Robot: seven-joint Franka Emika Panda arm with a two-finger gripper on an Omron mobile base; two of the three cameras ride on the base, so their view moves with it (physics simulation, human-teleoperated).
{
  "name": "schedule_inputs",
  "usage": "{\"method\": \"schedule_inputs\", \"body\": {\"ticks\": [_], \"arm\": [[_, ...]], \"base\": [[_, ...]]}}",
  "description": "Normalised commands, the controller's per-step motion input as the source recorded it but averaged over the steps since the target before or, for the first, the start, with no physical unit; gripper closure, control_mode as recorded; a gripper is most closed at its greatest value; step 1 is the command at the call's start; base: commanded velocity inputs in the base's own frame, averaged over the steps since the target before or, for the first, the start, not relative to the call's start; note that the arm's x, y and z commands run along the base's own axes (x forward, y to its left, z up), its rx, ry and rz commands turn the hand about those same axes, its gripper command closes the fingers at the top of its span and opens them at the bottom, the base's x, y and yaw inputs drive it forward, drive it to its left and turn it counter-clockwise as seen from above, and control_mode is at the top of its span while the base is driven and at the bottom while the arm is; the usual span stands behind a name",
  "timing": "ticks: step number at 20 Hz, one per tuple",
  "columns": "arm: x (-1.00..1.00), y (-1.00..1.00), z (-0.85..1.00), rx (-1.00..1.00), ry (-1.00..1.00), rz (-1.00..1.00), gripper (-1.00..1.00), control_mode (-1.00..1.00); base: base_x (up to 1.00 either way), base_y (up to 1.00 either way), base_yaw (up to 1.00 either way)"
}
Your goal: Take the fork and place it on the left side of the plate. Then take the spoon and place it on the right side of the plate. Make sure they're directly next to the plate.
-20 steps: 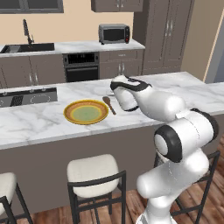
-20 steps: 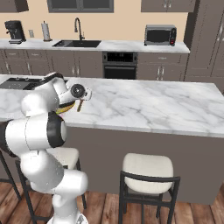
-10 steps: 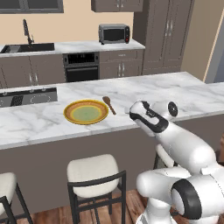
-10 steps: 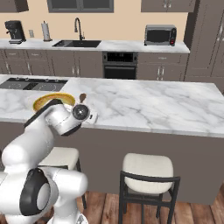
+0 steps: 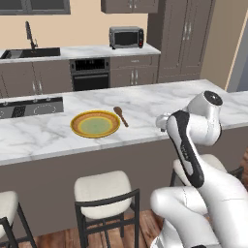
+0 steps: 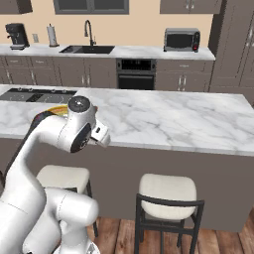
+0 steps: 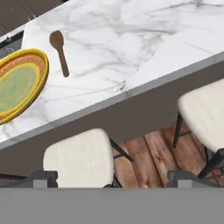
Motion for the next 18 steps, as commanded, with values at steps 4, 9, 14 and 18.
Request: {"method": "schedule_inputs", "body": {"ticks": [4, 9, 14, 18], "arm": [[-1.00, -0.01, 0.25, -0.04, 0.35, 0.02, -1.00, -1.00], [-0.86, 0.35, -0.55, -0.11, 0.29, 0.15, -1.00, -1.00], [-0.45, 0.37, -0.95, -0.14, 0.10, 0.11, -1.00, -1.00], [-0.29, -0.02, -0.39, -0.01, -0.05, 0.08, -1.00, -1.00]], "base": [[0.00, 0.00, 0.00], [0.00, 0.00, 0.00], [0.00, 0.00, 0.00], [0.00, 0.00, 0.00]]}}
